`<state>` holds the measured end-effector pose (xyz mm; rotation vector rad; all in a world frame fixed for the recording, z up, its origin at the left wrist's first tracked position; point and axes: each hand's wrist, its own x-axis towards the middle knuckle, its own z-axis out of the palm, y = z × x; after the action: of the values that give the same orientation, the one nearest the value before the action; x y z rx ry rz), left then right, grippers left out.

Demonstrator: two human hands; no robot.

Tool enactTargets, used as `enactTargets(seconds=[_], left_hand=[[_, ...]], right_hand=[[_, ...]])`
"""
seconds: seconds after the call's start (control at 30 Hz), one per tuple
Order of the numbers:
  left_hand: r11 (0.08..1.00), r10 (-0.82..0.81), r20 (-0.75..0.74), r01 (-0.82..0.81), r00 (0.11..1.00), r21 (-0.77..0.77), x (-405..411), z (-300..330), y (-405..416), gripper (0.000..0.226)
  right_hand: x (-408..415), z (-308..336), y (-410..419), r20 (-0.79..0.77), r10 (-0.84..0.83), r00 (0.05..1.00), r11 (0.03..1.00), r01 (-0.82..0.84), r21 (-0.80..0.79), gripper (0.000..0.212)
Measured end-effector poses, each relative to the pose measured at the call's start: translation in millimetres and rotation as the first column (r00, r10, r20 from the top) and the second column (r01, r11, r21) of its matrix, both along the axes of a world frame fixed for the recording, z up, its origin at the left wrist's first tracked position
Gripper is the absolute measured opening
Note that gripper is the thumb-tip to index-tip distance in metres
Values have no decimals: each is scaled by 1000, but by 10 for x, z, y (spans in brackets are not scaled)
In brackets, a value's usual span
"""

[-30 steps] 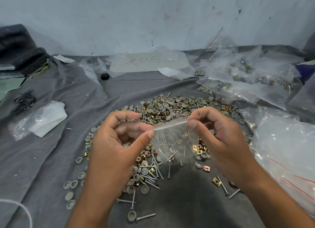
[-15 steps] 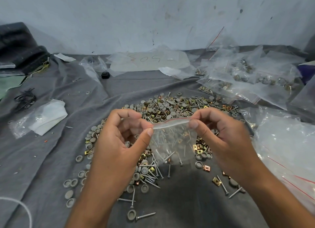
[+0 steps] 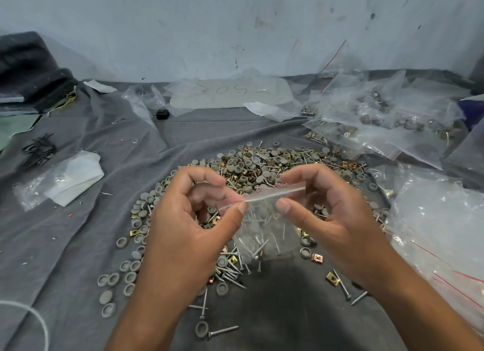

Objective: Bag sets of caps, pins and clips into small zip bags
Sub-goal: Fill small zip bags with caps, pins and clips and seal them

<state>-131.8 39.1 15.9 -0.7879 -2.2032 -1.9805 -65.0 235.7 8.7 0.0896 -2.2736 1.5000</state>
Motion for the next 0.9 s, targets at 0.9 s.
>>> enactTargets(seconds=[0.9], left_hand=[[999, -29, 34, 30, 999, -42, 40, 8, 76, 41]], right_hand=[[-14, 20, -97, -30, 59, 998, 994, -56, 96, 9]])
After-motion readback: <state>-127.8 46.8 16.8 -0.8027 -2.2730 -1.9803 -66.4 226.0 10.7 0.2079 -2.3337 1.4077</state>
